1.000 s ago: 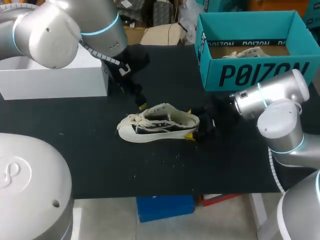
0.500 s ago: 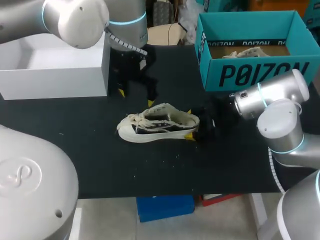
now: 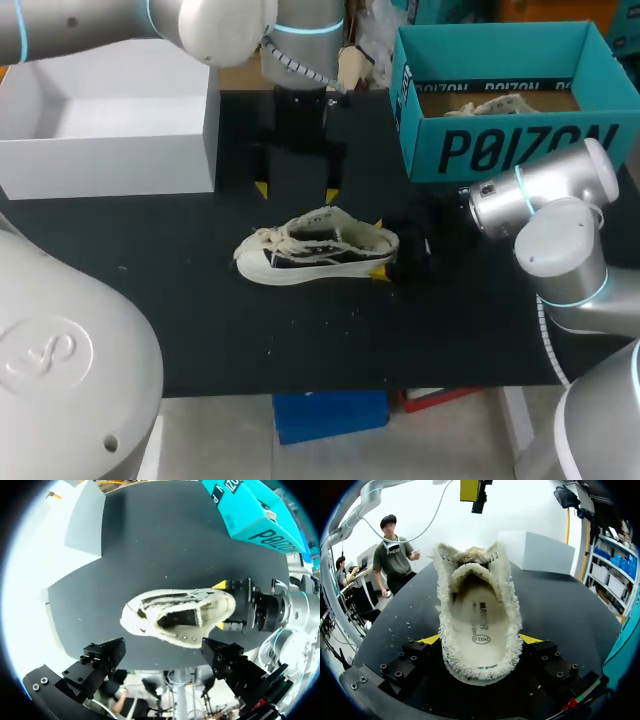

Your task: Take the shoe out of the shoebox, open the shoe tongue, remove and reinsert the insole, then place the shoe into the shoebox

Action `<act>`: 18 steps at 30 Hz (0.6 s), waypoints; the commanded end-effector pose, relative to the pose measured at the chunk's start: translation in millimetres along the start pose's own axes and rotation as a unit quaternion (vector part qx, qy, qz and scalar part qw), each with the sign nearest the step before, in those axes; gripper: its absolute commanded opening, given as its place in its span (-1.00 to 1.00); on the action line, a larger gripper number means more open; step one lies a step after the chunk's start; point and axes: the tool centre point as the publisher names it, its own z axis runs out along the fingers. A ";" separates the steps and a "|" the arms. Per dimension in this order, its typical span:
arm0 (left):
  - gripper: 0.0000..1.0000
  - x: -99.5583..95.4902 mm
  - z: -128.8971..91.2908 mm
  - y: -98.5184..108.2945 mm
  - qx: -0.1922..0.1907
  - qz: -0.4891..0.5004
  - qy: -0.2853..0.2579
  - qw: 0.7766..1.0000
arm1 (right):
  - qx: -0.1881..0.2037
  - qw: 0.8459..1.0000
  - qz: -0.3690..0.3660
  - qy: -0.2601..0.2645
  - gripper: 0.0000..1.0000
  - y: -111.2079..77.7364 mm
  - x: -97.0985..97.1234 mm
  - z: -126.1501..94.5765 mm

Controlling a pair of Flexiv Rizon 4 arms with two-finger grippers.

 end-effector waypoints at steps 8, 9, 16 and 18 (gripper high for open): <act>1.00 14.1 -0.6 -2.9 0.025 -0.112 -0.020 0.993 | 0.001 1.000 0.001 -0.001 -1.00 0.1 0.0 2.5; 1.00 15.2 -0.7 -3.7 0.006 -0.106 -0.013 0.994 | 0.001 1.000 0.001 -0.001 -1.00 0.1 0.0 2.5; 1.00 15.2 -0.7 -3.7 0.006 -0.106 -0.013 0.994 | 0.001 1.000 0.001 -0.001 -1.00 0.1 0.0 2.5; 1.00 15.2 -0.7 -3.7 0.006 -0.106 -0.013 0.994 | 0.001 1.000 0.001 -0.001 -1.00 0.1 0.0 2.5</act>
